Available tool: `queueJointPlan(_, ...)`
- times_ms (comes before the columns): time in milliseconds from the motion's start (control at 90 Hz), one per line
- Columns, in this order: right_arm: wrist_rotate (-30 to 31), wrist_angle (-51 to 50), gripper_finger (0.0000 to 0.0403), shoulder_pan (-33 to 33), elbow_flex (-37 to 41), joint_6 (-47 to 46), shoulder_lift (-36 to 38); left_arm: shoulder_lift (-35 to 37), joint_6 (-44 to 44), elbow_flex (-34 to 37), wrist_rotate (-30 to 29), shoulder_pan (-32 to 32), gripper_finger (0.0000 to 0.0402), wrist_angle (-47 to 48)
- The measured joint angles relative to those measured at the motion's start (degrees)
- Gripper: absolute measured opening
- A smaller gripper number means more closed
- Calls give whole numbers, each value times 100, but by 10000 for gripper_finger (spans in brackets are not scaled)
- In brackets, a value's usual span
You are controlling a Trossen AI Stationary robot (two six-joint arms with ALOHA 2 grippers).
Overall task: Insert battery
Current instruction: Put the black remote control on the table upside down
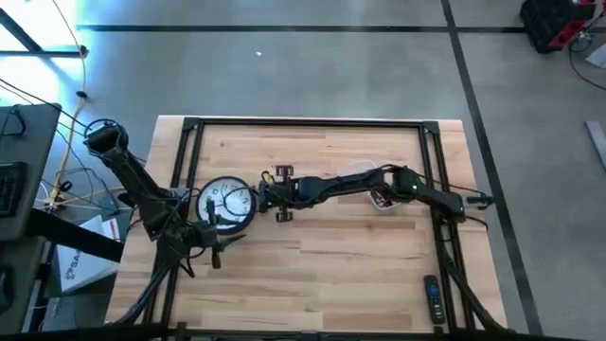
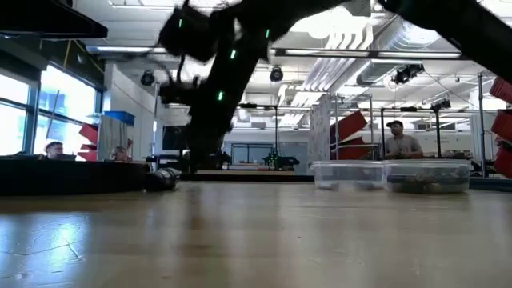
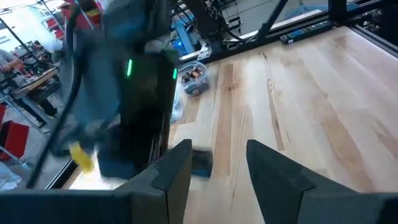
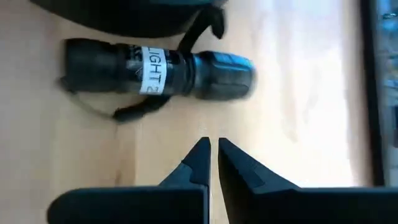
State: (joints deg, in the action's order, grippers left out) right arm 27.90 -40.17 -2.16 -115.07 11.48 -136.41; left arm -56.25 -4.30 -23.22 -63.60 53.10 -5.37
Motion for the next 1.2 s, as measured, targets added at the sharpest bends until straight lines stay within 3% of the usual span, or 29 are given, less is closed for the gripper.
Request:
queueJointPlan(311, 907, -2929, 0, -778, 0, -1869, 985, -2, -153, 0, 375, -138, 136, -59)
queueJointPlan(500, 956, -4199, 0, -1437, 2, -3135, 1367, -165, -262, 0, 872, -606, 136, -346)
queueJointPlan(656, 865, -4997, 0, -2061, 6, -4126, 1487, -584, -8, 0, 1326, -1084, 136, -1139)
queueJointPlan(878, -17, -4976, 0, -2956, 542, -4668, 1623, -1522, 668, -1, 2452, -1532, 136, -3321)
queueJointPlan(989, -755, -4981, 0, -3284, 1020, -5036, 1660, -2080, 796, -11, 2855, -1643, 136, -4386)
queueJointPlan(1200, -2508, -4930, 0, -3927, 1992, -5459, 1713, -3053, 514, -599, 2881, -1644, 136, -4694)
